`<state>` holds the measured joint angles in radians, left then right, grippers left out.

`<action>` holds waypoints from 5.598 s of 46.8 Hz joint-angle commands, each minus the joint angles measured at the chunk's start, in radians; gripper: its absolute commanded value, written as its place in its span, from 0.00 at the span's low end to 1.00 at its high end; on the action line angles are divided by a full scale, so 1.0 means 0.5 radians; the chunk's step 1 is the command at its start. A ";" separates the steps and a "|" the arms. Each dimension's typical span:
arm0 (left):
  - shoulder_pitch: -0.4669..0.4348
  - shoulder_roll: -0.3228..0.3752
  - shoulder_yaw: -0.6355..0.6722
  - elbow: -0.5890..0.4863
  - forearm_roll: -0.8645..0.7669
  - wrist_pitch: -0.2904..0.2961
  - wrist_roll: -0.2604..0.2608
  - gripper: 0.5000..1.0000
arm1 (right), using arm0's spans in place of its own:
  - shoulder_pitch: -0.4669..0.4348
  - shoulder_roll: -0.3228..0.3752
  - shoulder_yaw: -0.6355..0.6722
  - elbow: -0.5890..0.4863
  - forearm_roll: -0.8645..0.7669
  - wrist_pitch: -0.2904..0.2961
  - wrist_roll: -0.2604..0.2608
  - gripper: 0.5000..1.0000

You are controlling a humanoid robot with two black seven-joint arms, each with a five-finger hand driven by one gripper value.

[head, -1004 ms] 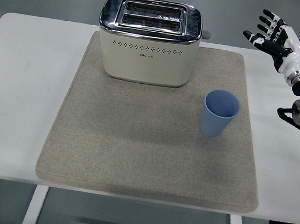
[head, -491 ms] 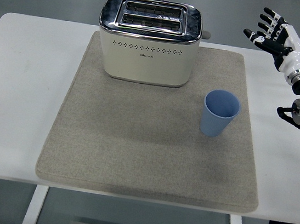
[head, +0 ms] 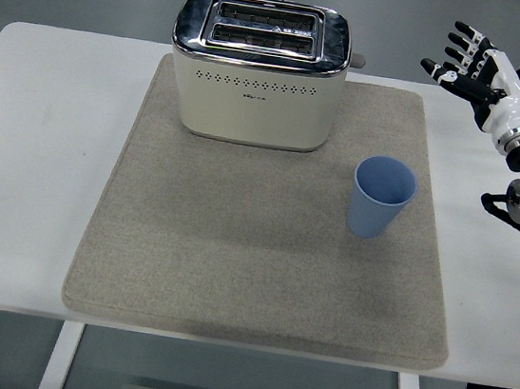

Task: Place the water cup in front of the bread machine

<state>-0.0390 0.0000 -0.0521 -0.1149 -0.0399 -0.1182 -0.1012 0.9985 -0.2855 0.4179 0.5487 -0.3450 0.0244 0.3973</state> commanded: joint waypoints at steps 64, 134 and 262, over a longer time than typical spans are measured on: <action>0.001 0.000 0.000 0.000 0.000 0.000 0.000 1.00 | -0.850 -0.926 -0.063 1.210 -0.697 0.034 0.427 0.82; -0.002 0.000 0.000 0.000 0.000 0.000 0.000 1.00 | -0.822 -0.515 -0.075 1.164 -0.706 -0.113 0.427 0.82; -0.002 0.000 0.000 0.000 0.000 0.000 0.000 1.00 | -0.356 0.571 -0.179 0.498 -0.731 -0.279 0.205 0.41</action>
<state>-0.0389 0.0000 -0.0521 -0.1151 -0.0399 -0.1181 -0.1009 0.8202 0.0001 0.3279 0.7955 -0.7095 -0.1158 0.5000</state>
